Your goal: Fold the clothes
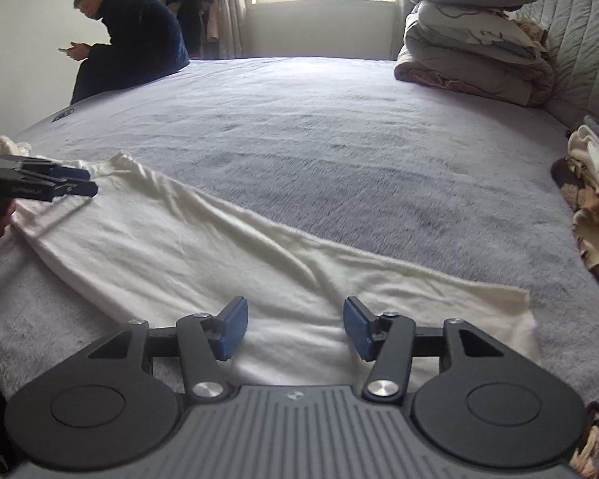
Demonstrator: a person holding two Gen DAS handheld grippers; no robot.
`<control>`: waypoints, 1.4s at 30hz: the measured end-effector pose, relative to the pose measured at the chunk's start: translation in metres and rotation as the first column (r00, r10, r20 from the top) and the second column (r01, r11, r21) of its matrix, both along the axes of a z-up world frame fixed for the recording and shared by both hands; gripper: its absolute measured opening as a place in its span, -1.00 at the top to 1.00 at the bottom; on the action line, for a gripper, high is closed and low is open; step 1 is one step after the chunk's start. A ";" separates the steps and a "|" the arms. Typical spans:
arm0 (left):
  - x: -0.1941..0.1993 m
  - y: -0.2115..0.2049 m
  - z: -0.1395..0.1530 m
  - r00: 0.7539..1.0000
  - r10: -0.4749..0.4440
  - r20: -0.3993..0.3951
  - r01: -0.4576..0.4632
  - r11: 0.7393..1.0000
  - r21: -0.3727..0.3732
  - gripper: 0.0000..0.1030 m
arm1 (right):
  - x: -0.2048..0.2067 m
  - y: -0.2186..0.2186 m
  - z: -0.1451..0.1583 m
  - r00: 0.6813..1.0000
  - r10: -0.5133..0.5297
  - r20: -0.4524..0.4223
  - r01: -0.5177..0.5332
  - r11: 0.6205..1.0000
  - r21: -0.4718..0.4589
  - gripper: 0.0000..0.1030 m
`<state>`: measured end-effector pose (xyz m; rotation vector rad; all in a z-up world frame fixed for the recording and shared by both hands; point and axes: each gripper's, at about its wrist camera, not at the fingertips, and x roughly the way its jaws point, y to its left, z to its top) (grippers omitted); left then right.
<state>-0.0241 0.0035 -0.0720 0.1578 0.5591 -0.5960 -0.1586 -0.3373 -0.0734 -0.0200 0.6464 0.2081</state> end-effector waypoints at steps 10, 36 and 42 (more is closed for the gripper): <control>-0.042 -0.043 -0.003 0.958 -0.287 -0.001 0.287 0.958 0.006 -0.05 | 0.057 0.038 0.007 0.991 0.130 -0.016 -0.130 0.991 0.023 -0.10; -0.075 -0.020 -0.017 0.915 -0.398 -0.065 0.396 0.917 -0.040 -0.03 | 0.155 0.163 0.006 0.891 0.453 -0.024 -0.450 0.890 0.079 0.15; -0.067 -0.004 0.002 0.917 -0.392 -0.069 0.385 0.918 -0.090 -0.02 | 0.147 0.172 0.023 0.877 0.478 0.041 -0.480 0.872 0.097 0.15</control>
